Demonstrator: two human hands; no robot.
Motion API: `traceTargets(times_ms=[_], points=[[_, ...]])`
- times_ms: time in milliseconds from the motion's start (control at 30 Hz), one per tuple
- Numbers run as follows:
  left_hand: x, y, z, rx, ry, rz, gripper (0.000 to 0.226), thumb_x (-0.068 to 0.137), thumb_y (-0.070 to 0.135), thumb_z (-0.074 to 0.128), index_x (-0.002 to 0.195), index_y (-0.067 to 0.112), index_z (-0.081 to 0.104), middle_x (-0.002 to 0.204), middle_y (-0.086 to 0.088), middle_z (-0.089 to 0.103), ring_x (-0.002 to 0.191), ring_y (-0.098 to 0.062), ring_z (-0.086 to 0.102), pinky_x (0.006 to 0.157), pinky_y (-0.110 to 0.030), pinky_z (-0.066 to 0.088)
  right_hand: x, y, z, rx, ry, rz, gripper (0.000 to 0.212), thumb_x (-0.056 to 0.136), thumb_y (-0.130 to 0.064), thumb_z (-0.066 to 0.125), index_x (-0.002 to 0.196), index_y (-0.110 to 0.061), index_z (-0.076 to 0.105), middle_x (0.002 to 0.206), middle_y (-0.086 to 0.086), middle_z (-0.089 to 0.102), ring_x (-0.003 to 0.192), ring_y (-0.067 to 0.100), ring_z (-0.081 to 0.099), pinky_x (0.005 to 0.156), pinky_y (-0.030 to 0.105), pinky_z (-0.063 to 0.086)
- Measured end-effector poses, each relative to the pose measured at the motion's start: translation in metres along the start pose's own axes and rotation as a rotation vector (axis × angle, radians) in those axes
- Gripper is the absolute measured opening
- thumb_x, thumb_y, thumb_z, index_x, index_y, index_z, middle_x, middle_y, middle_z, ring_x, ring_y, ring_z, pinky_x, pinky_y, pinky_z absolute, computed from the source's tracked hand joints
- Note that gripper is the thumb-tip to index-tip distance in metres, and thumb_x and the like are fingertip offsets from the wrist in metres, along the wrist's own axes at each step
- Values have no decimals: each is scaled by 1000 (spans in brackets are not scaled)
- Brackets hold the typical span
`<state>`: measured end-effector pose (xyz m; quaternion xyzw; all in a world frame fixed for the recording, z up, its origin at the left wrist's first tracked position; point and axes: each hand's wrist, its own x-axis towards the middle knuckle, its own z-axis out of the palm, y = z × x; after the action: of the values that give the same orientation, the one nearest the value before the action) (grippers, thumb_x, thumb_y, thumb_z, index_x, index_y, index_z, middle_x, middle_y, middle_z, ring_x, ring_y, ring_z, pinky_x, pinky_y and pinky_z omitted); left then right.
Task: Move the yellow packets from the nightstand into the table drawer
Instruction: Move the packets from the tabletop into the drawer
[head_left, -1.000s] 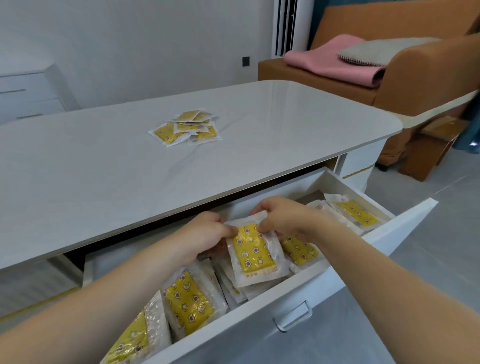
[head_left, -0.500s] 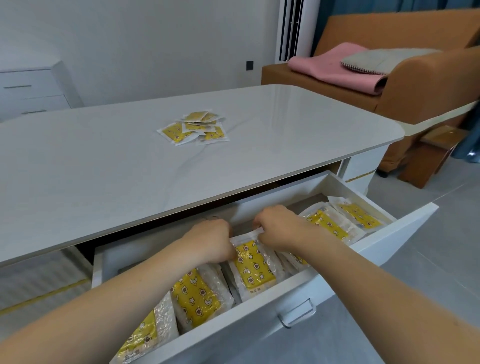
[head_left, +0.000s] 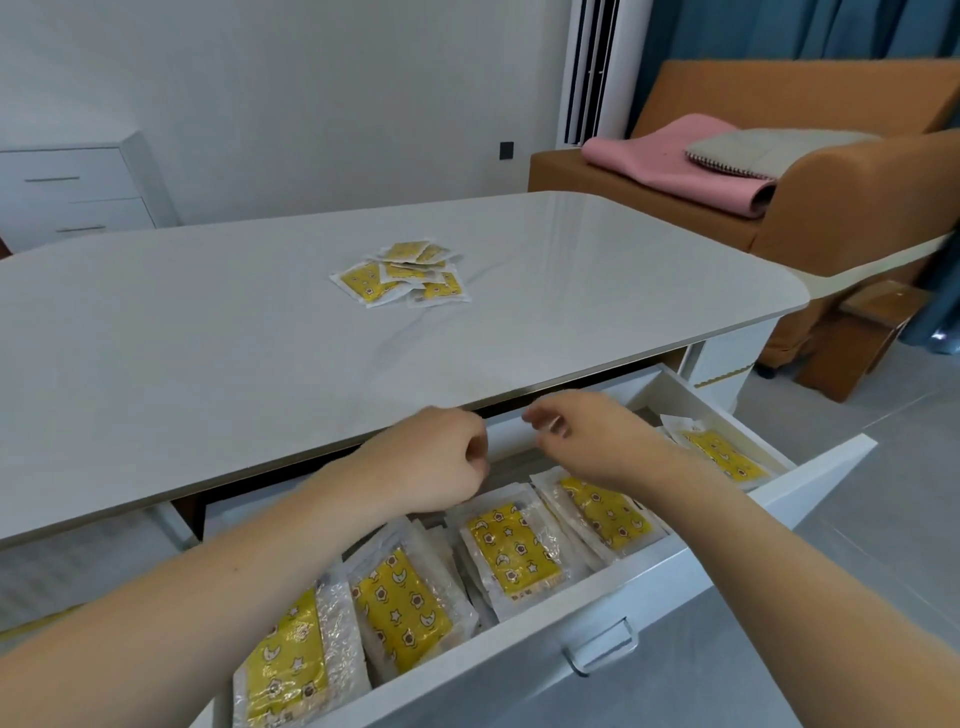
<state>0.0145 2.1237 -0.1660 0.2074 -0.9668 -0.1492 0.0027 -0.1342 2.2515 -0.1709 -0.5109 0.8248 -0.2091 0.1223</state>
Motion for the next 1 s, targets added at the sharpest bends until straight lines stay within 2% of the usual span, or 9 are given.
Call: traceTargets(times_ms=[133, 267, 367, 467, 567, 667, 767, 867, 1000], points=[[10, -2, -27, -67, 260, 8, 15, 97, 30, 50, 99, 23, 63, 97, 5, 64, 83, -13, 59, 73, -33, 52, 16, -13, -12, 189, 180, -47, 29, 95, -19, 57, 123, -21, 63, 110, -10, 65, 97, 4, 60, 89, 21, 48], [38, -30, -39, 12, 428, 10, 28, 98, 29, 46, 122, 18, 56, 123, 1, 54, 110, -21, 54, 87, -34, 45, 51, -25, -7, 138, 241, -104, 33, 95, -19, 55, 127, -19, 59, 121, -4, 61, 104, 9, 58, 91, 23, 47], [59, -64, -42, 20, 470, -62, 38, 98, 26, 47, 134, 14, 47, 136, -5, 46, 123, -27, 44, 94, -36, 41, 90, -30, -2, 121, 230, -88, 41, 98, -24, 52, 138, -16, 49, 137, 2, 51, 120, 14, 51, 100, 24, 40], [75, -105, -36, 1, 420, -231, 49, 99, 27, 44, 144, 10, 36, 145, -13, 38, 132, -33, 35, 107, -40, 33, 131, -31, 8, 145, 152, 1, 55, 100, -35, 46, 150, -15, 31, 152, 6, 33, 137, 21, 36, 112, 33, 29], [100, -140, -34, -108, 434, -380, 54, 100, 33, 41, 146, 6, 33, 146, -19, 36, 136, -36, 31, 113, -41, 24, 170, -29, 16, 43, 208, 74, 61, 101, -44, 39, 152, -14, 24, 154, 9, 30, 140, 27, 30, 114, 38, 24], [137, -165, -38, -109, 521, -347, 56, 101, 39, 40, 146, 8, 33, 148, -18, 35, 139, -34, 27, 115, -42, 21, 209, -25, 20, -65, 259, 88, 63, 100, -50, 34, 153, -17, 22, 155, 7, 29, 140, 29, 31, 112, 42, 24], [174, -185, -45, -36, 528, -282, 57, 101, 41, 36, 151, 14, 27, 157, -16, 23, 147, -31, 16, 120, -43, 15, 241, -18, 21, -107, 239, 32, 61, 101, -50, 30, 154, -22, 20, 160, 2, 21, 145, 25, 23, 116, 45, 21], [208, -203, -53, 30, 531, -170, 63, 97, 49, 24, 153, 20, 21, 163, -10, 15, 151, -25, 7, 121, -46, 12, 265, -12, 20, -98, 232, -16, 59, 102, -48, 27, 155, -24, 18, 162, -1, 17, 148, 20, 17, 118, 46, 19], [241, -207, -69, -63, 556, -66, 55, 102, 32, 38, 154, 25, 21, 165, 1, 6, 151, -17, -2, 123, -39, 5, 277, -11, 20, -126, 258, -75, 56, 102, -46, 26, 155, -29, 18, 162, -4, 18, 149, 16, 15, 118, 45, 18]])
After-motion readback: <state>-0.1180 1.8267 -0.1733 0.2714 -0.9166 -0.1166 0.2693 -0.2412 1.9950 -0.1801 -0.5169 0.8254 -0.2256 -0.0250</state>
